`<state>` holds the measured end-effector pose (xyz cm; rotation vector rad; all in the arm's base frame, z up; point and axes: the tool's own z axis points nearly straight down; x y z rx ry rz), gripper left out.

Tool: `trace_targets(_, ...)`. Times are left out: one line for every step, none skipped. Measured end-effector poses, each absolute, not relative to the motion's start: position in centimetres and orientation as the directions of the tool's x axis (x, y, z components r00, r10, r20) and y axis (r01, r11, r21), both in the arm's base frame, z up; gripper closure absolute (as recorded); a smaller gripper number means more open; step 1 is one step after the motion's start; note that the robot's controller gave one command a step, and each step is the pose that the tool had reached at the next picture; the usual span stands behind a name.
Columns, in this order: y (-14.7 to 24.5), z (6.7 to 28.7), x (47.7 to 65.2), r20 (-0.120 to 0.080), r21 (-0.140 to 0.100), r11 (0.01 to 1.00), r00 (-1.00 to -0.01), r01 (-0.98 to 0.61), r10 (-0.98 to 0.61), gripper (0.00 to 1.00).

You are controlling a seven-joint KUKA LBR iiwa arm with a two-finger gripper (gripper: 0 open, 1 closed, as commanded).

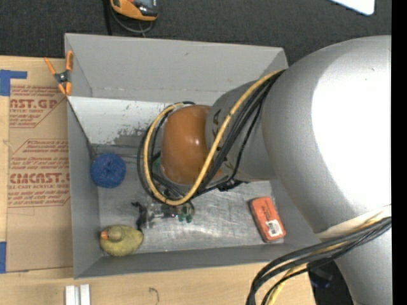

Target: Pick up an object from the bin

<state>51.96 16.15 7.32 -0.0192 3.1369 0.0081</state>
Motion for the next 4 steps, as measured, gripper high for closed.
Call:
trace_targets(16.15,7.32,51.96,-0.005,0.005,1.000,-1.000,-0.012,-0.012,1.00)
trace_targets(16.15,7.32,51.96,-0.005,0.005,1.000,-1.000,-0.012,-0.012,1.00)
trace_targets(16.15,7.32,51.96,-0.005,0.005,1.000,-1.000,-0.012,-0.012,1.00)
trace_targets(16.15,7.32,51.96,-0.005,0.005,1.000,-1.000,-0.012,-0.012,1.00)
